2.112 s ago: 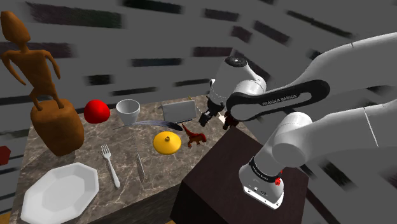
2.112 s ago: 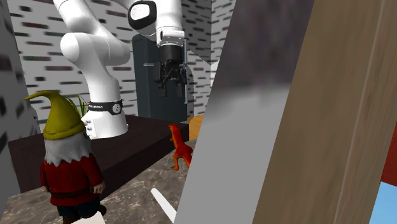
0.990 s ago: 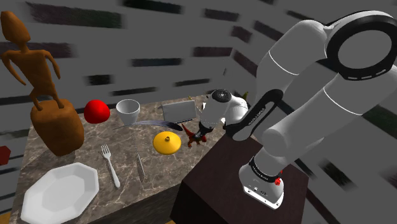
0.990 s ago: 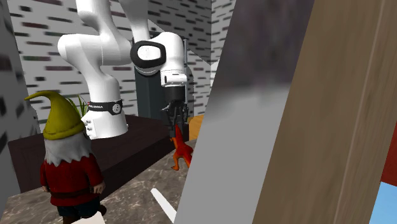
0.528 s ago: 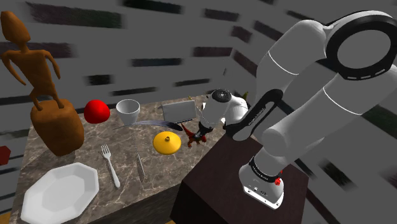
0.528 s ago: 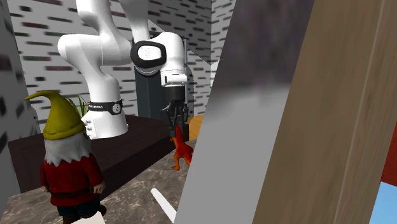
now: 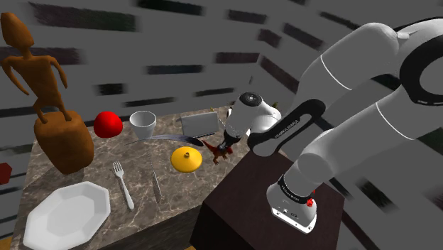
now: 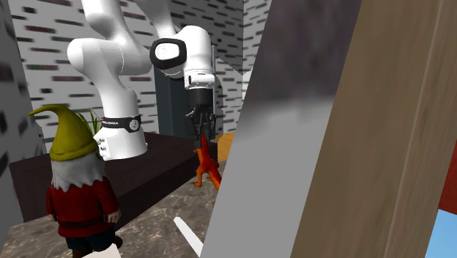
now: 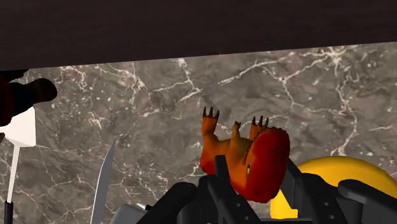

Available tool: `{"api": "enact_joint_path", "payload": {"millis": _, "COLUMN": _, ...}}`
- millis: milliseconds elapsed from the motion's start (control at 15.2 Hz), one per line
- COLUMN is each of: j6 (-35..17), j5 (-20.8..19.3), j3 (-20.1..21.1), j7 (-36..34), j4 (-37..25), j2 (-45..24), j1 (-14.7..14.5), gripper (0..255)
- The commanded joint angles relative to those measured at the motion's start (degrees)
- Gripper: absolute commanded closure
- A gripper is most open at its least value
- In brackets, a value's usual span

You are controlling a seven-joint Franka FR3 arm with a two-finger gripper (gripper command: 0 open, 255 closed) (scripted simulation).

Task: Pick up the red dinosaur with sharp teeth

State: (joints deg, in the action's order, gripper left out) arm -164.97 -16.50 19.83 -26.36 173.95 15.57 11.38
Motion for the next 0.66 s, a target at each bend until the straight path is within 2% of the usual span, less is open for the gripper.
{"api": "enact_joint_path", "payload": {"millis": 0, "j6": 2.74, "j5": 3.51, "j3": -2.49, "j7": 2.69, "j4": 0.16, "j2": 2.79, "j1": -3.50, "gripper": 255}}
{"api": "enact_joint_path", "payload": {"millis": 330, "j6": 9.56, "j5": 7.84, "j3": -5.89, "j7": 6.37, "j4": -0.09, "j2": 9.28, "j1": -8.08, "gripper": 255}}
{"api": "enact_joint_path", "payload": {"millis": 462, "j6": 12.27, "j5": 8.88, "j3": -6.79, "j7": 7.37, "j4": -0.38, "j2": 11.68, "j1": -9.24, "gripper": 255}}
{"api": "enact_joint_path", "payload": {"millis": 594, "j6": 12.47, "j5": 8.95, "j3": -6.85, "j7": 7.44, "j4": -0.40, "j2": 11.85, "j1": -9.32, "gripper": 255}}
